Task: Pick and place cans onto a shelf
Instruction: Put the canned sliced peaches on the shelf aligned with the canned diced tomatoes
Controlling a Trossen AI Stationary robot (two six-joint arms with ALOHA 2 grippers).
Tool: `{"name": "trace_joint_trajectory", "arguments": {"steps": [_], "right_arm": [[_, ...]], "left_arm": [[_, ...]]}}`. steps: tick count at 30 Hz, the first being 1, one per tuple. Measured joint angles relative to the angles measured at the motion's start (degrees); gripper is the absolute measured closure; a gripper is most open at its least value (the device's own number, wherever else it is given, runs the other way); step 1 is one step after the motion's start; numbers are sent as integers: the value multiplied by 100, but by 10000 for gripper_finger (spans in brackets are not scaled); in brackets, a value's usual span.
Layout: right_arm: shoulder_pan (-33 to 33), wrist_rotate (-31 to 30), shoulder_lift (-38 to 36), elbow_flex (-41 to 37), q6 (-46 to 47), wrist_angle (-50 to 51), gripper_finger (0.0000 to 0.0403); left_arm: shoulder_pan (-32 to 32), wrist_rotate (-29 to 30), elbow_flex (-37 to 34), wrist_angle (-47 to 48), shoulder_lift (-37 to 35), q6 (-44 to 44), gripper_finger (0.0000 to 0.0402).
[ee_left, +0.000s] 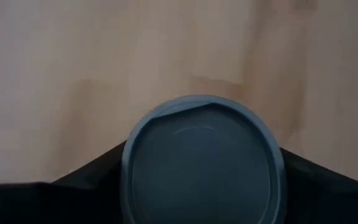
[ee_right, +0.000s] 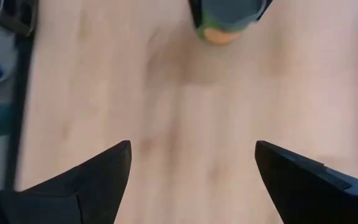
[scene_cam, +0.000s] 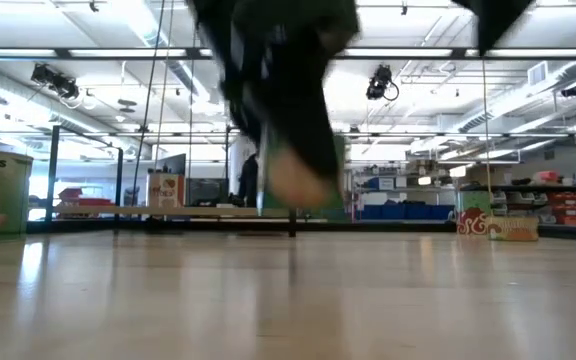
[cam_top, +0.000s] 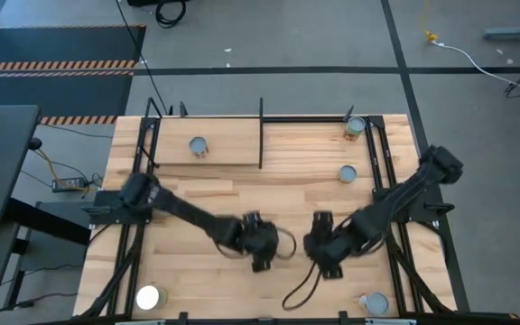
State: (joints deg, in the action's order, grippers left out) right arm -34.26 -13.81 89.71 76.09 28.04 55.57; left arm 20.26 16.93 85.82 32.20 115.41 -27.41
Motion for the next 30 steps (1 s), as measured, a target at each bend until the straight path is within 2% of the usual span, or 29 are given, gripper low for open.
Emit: {"name": "trace_joint_trajectory", "arguments": {"steps": [2, 5, 9, 12, 15, 19, 22, 30], "right_arm": [[98, -401, -361, 2, -326, 87, 54], [301, -662, -862, 2, -728, 113, 54], [620, -925, -1370, 2, -1060, 119, 54], [895, -1083, -1617, 4, -1416, 51, 54], [1203, -1075, -1739, 4, -1663, -20, 54], [1605, -1068, -1768, 4, -1668, -95, 54], [1890, -1063, -1737, 4, -1680, -148, 54], [2444, -1016, -1514, 4, -1751, -432, 54]], "left_arm": [[-230, 21, 4, 363, -461, 96, 118], [-609, 109, 9, 1179, -1214, 28, 118], [-1240, 866, 9, 2146, -2262, -209, 112], [-1979, 1454, 9, 2613, -2822, -495, 115], [-2974, 1523, 11, 2844, -3120, -782, 115], [-4216, 1366, 4, 2953, -3089, -797, 115], [-4928, 1300, 2, 2939, -2811, -961, 115], [-6422, 404, 0, 2468, -1744, -1072, 114]]}}
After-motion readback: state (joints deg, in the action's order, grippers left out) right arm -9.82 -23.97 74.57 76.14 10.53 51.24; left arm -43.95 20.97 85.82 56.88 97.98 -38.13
